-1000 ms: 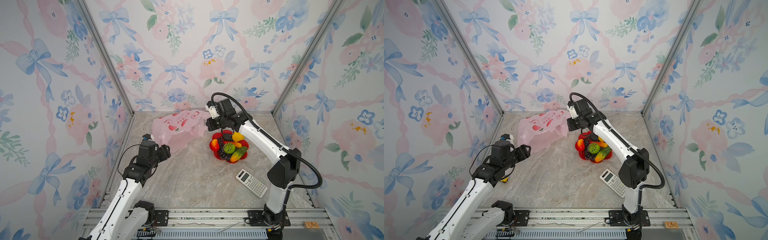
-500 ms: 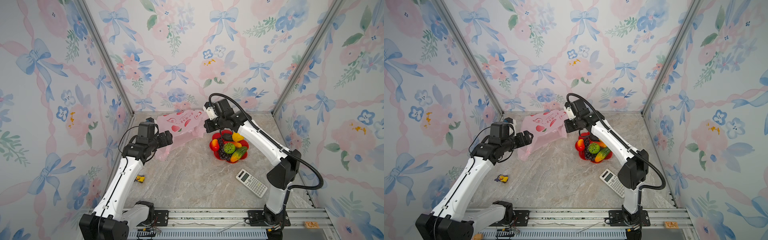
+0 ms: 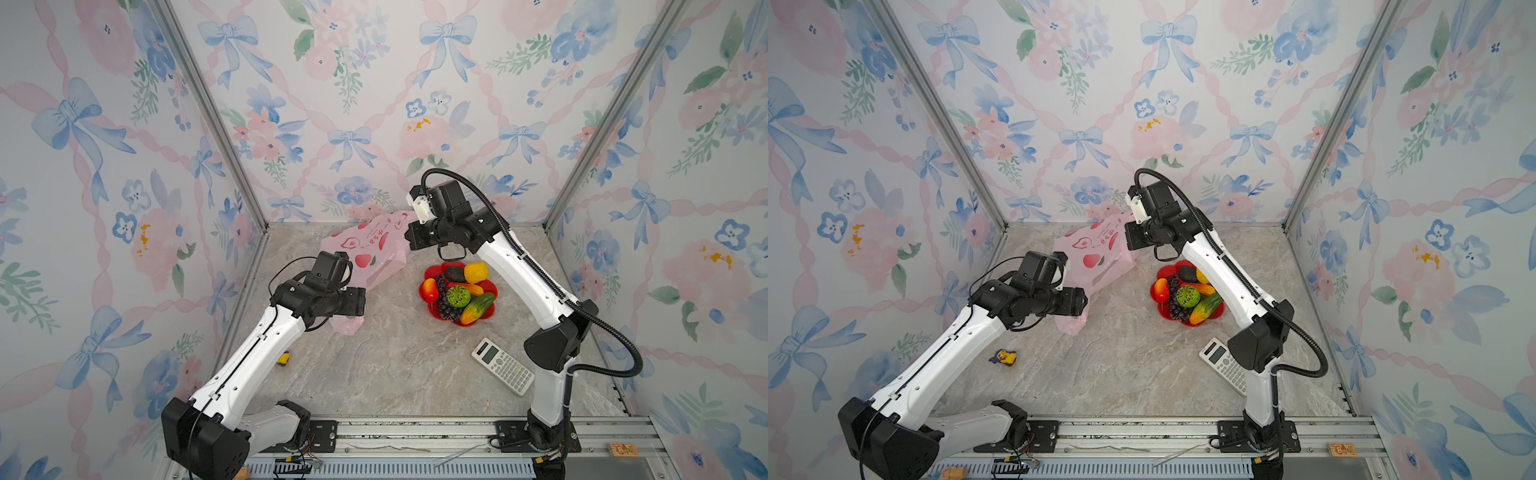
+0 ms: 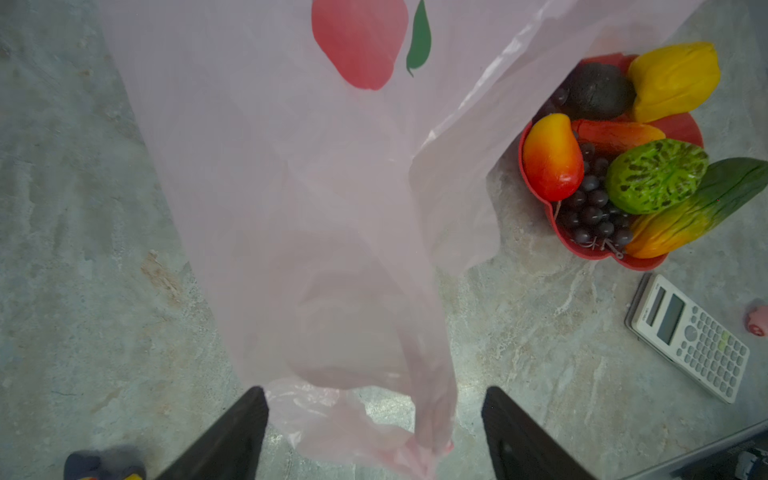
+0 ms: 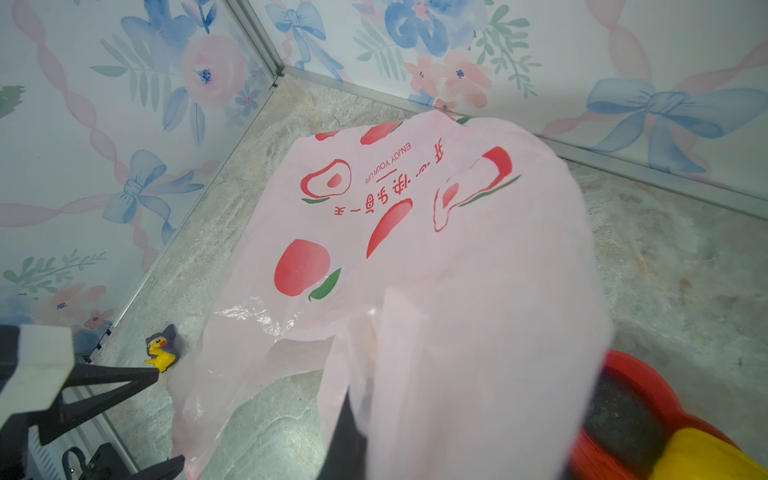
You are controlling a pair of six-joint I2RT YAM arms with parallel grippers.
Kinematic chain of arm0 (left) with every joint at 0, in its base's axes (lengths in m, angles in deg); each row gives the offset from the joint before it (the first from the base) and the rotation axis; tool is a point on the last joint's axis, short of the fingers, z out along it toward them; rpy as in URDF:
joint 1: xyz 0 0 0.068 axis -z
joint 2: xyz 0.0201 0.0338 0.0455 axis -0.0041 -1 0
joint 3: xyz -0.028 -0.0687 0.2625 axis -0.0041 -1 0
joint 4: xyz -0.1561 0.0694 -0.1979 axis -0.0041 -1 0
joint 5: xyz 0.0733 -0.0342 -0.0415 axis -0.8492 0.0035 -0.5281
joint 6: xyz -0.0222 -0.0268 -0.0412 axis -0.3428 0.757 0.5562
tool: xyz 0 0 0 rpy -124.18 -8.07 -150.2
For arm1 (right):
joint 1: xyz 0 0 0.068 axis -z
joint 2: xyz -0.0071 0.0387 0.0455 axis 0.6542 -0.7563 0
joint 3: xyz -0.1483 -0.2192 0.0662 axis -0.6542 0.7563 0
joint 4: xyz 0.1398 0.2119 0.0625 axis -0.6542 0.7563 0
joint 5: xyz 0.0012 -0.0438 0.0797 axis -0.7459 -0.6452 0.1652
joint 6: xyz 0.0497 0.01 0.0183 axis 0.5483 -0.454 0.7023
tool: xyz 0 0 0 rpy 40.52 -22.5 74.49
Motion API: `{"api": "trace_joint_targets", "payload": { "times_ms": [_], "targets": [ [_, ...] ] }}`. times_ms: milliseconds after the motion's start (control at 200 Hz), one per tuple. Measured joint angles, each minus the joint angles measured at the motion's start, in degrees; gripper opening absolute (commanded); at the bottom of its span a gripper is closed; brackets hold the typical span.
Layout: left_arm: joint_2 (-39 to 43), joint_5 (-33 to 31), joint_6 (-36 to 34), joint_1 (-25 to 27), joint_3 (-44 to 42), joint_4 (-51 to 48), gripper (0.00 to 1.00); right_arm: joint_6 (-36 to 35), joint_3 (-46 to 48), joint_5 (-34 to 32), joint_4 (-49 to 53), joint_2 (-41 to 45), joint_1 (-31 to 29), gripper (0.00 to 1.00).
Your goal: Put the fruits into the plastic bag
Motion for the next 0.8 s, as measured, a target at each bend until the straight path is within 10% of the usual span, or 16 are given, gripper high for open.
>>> {"api": "trace_joint_targets", "payload": {
  "times_ms": [420, 800],
  "targets": [
    [-1.11, -4.09, 7.19, 13.94, -3.54, -1.20, 0.77, 2.08, -0.61, 0.98, 1.53, -1.77, 0.00, 0.00],
    [-5.97, -13.16, 7.80, 14.56, -4.66, -1.42, 0.74, 2.23, -1.57, 1.68, 2.12, -1.73, 0.00, 0.00]
  ]
}}
